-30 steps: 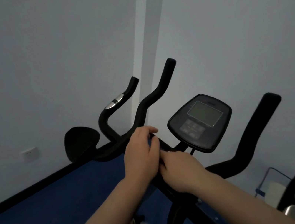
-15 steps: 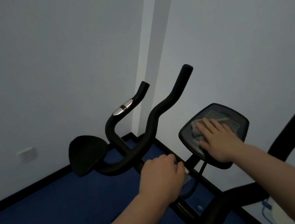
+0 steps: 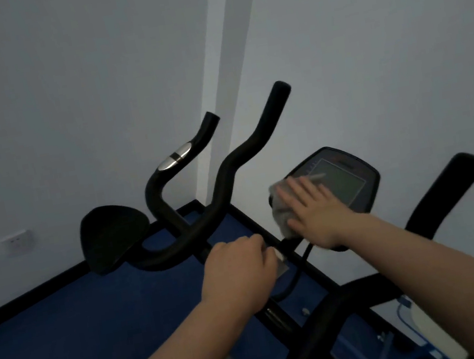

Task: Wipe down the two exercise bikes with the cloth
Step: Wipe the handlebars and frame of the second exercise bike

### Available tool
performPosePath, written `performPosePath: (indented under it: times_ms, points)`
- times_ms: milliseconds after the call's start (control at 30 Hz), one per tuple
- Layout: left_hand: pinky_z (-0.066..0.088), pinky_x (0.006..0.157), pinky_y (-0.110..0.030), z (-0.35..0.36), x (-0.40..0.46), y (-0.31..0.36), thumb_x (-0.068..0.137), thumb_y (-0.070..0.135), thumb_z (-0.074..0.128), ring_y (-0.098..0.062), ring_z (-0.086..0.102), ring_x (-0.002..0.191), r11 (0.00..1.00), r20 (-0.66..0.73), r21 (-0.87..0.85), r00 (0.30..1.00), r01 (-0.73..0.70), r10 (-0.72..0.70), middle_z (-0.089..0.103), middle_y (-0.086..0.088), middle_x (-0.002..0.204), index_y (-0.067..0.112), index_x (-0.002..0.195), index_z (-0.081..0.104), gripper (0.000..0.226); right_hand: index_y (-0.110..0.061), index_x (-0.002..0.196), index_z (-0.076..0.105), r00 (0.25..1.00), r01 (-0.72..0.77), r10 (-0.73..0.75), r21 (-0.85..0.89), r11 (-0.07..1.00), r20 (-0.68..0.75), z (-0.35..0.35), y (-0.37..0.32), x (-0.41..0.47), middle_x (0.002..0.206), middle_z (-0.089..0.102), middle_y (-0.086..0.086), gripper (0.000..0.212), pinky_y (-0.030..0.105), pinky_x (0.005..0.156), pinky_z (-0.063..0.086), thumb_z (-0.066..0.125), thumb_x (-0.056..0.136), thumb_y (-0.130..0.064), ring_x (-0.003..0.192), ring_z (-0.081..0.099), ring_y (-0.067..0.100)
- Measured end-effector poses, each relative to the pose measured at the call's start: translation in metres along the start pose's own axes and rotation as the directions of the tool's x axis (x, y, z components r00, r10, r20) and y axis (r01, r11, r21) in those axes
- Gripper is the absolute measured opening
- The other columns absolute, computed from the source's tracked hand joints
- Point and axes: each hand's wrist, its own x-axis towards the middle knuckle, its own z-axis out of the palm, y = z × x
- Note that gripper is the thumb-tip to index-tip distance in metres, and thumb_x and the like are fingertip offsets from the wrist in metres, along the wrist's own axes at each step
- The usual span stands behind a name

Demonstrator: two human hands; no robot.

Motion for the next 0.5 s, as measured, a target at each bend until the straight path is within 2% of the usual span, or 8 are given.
performPosePath:
  times_ms: [67, 100, 200, 300, 367, 500]
  points:
    - [0.022, 0.067, -0.029, 0.0, 0.0, 0.0, 0.1, 0.041, 0.034, -0.015, 0.046, 0.069, 1.0, -0.001, 0.012, 1.0, 0.005, -0.005, 0.062, 0.007, 0.088, 0.023, 0.091, 0.059, 0.032, -0.026, 0.148, -0.026, 0.993, 0.083, -0.08, -0.032, 0.996, 0.092, 0.006, 0.013, -0.019, 0.156, -0.031, 0.002, 0.068, 0.042, 0.117, -0.008, 0.021, 0.102, -0.045, 0.145, -0.025, 0.023]
    - [0.023, 0.068, -0.029, 0.001, 0.0, 0.001, 0.1, 0.041, 0.034, -0.014, 0.046, 0.069, 1.0, 0.009, 0.015, 1.0, 0.005, -0.005, 0.062, 0.007, 0.089, 0.024, 0.092, 0.059, 0.031, -0.026, 0.147, -0.027, 0.99, 0.062, -0.057, -0.036, 0.997, 0.127, 0.006, 0.024, -0.026, 0.155, -0.032, 0.001, 0.068, 0.042, 0.117, -0.008, 0.02, 0.102, -0.046, 0.145, -0.026, 0.022]
    - [0.031, 0.074, -0.028, 0.001, 0.002, 0.005, 0.1, 0.04, 0.032, -0.014, 0.053, 0.074, 0.999, 0.032, 0.041, 0.999, -0.024, 0.023, 0.061, 0.007, 0.09, 0.024, 0.094, 0.058, 0.031, -0.023, 0.148, -0.027, 0.979, -0.139, 0.139, -0.009, 0.99, 0.148, -0.003, 0.046, -0.022, 0.156, -0.032, 0.004, 0.068, 0.044, 0.118, -0.007, 0.017, 0.102, -0.049, 0.145, -0.025, 0.024]
    - [0.03, 0.073, -0.028, -0.001, 0.002, 0.006, 0.101, 0.038, 0.032, -0.015, 0.056, 0.076, 0.999, 0.018, 0.031, 0.999, -0.038, 0.037, 0.061, 0.006, 0.089, 0.023, 0.094, 0.059, 0.031, -0.019, 0.148, -0.026, 0.966, -0.252, 0.248, 0.052, 0.966, 0.074, -0.018, 0.031, 0.011, 0.156, -0.03, 0.011, 0.069, 0.048, 0.118, -0.008, 0.015, 0.102, -0.049, 0.145, -0.024, 0.03]
    - [0.031, 0.069, -0.028, -0.002, 0.001, 0.002, 0.1, 0.036, 0.034, -0.016, 0.058, 0.076, 1.0, 0.01, -0.019, 1.0, -0.015, 0.015, 0.064, 0.005, 0.087, 0.021, 0.093, 0.061, 0.032, -0.018, 0.149, -0.024, 0.98, -0.197, 0.194, 0.088, 0.976, 0.038, -0.023, 0.012, 0.023, 0.156, -0.029, 0.015, 0.069, 0.049, 0.117, -0.01, 0.017, 0.102, -0.048, 0.144, -0.025, 0.031]
    - [0.032, 0.063, -0.03, -0.004, -0.001, 0.002, 0.099, 0.035, 0.036, -0.016, 0.058, 0.072, 0.999, 0.0, -0.042, 1.0, -0.011, 0.011, 0.064, 0.005, 0.08, 0.02, 0.091, 0.063, 0.032, -0.023, 0.147, -0.028, 0.992, 0.079, -0.085, 0.057, 0.995, 0.096, -0.001, -0.001, -0.009, 0.156, -0.031, 0.007, 0.072, 0.044, 0.116, -0.012, 0.021, 0.101, -0.05, 0.143, -0.028, 0.024]
